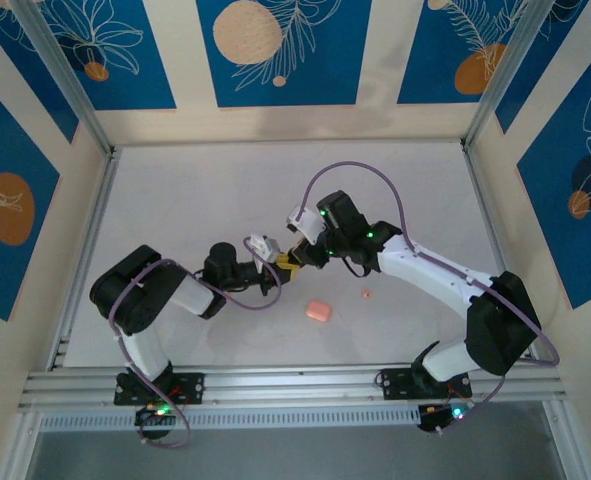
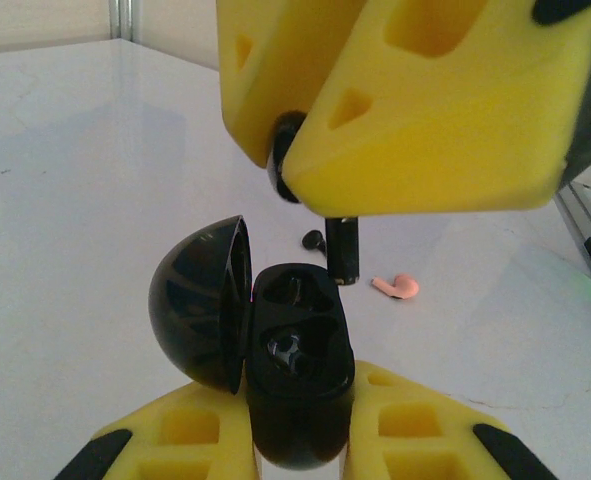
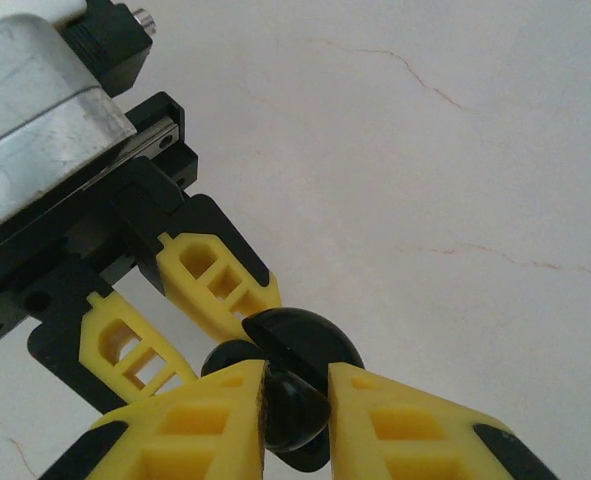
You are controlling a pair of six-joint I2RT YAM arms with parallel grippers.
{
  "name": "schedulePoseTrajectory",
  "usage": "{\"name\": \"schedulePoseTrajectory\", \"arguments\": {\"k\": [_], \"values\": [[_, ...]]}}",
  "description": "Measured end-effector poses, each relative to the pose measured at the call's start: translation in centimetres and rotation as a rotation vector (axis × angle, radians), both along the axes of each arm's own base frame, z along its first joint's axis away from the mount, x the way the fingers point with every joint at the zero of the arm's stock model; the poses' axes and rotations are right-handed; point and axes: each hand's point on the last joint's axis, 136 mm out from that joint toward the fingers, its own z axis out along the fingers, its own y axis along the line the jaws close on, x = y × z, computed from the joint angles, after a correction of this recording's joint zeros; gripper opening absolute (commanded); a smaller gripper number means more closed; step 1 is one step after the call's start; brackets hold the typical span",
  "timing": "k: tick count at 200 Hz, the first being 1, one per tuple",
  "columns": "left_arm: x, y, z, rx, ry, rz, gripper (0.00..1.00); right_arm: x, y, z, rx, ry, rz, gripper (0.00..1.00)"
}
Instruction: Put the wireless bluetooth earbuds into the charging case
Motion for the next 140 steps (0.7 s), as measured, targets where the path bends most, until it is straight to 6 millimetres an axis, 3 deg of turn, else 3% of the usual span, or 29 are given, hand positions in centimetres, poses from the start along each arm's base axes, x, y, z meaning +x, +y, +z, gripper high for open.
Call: {"name": "schedulePoseTrajectory", "arguments": {"k": [38,140], "values": [[0.0,0.0,0.1,-0.004,0.006,-0.001,0.19,-0.2,0.1,-0.9,-0.039,-0.004,0.016,0.22],[-0.1,-0.1,0.5,-0.025,0.012,-0.003,0.19,-0.3,0.6,-1.1,-0.108,-0.062,0.058,0.22]]}}
